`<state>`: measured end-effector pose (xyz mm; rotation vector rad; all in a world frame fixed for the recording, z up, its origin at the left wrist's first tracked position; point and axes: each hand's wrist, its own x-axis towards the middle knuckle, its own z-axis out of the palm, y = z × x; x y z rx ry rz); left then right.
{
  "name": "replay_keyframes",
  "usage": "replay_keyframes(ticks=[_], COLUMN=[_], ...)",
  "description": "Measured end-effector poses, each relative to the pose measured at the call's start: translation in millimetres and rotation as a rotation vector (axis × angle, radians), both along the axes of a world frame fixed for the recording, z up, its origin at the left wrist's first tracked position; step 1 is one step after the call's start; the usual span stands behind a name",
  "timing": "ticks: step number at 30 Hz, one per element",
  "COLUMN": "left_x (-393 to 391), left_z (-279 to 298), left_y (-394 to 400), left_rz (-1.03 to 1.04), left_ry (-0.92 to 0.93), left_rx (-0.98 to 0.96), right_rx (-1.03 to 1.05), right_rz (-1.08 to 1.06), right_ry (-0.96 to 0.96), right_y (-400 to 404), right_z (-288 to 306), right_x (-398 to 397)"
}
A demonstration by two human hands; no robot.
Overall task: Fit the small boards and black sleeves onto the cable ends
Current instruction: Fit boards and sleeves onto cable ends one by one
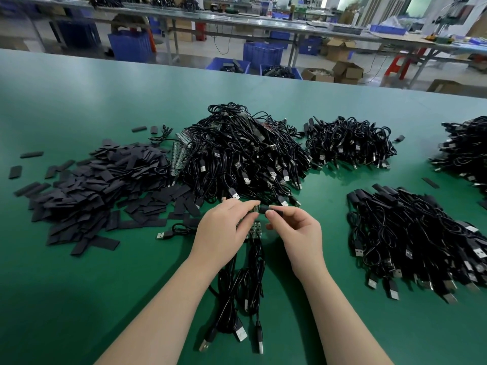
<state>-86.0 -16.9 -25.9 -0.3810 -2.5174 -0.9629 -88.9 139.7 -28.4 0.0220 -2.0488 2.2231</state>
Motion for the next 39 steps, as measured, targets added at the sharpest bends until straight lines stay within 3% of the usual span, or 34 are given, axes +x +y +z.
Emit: replay_keyframes(ticks=[20,39], left_x=[-0.6,0.6], left_z=[0.5,-1.2], left_y=[-1.0,-0.5], left_rz=[-0.026,-0.074], left_ry=[-0.061,-0.068], left_rx=[-0.017,0.098], right_rx=[0.008,0.023], right_rz=[0.005,0.073], right_ry=[0.003,0.011], right_y=[1.4,1.3], right_z=[1.3,1.3], right_x=[-0.3,0.7])
